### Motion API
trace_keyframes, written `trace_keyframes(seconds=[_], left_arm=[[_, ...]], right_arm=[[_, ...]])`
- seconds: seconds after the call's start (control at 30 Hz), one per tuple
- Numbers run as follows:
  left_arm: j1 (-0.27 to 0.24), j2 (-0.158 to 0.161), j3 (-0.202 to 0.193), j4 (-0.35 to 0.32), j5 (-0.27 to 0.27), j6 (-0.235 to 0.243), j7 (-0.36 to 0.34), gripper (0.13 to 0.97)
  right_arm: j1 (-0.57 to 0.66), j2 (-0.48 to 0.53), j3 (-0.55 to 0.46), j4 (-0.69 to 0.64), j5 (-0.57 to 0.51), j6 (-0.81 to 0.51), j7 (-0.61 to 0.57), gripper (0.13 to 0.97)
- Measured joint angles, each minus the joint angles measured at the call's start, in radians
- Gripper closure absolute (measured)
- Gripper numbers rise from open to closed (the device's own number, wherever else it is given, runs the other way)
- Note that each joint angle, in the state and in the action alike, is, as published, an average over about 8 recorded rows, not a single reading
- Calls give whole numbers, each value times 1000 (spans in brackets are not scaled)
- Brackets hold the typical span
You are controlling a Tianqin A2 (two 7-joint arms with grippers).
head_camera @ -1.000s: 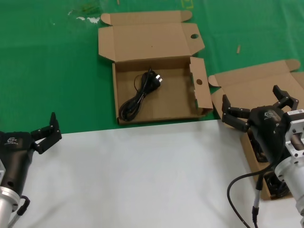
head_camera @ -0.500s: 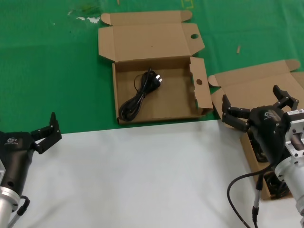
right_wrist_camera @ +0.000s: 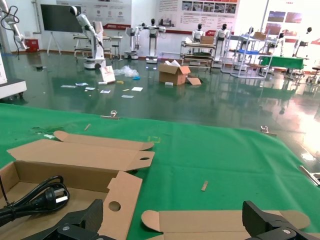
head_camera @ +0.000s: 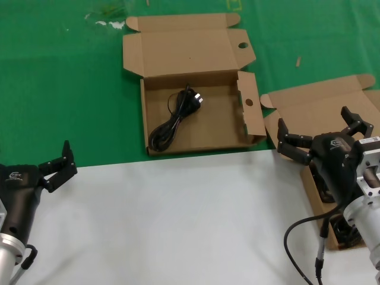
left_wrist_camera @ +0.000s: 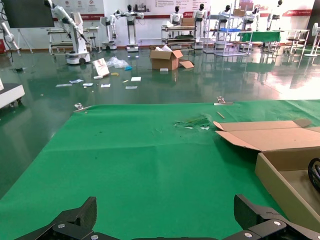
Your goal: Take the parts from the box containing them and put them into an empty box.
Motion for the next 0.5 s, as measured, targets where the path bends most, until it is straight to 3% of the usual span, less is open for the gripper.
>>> trace_keyframes(seconds=[0.5], left_arm=[[0,0,0,0,0,0,0,132]], right_arm=[[0,0,0,0,0,0,0,129]])
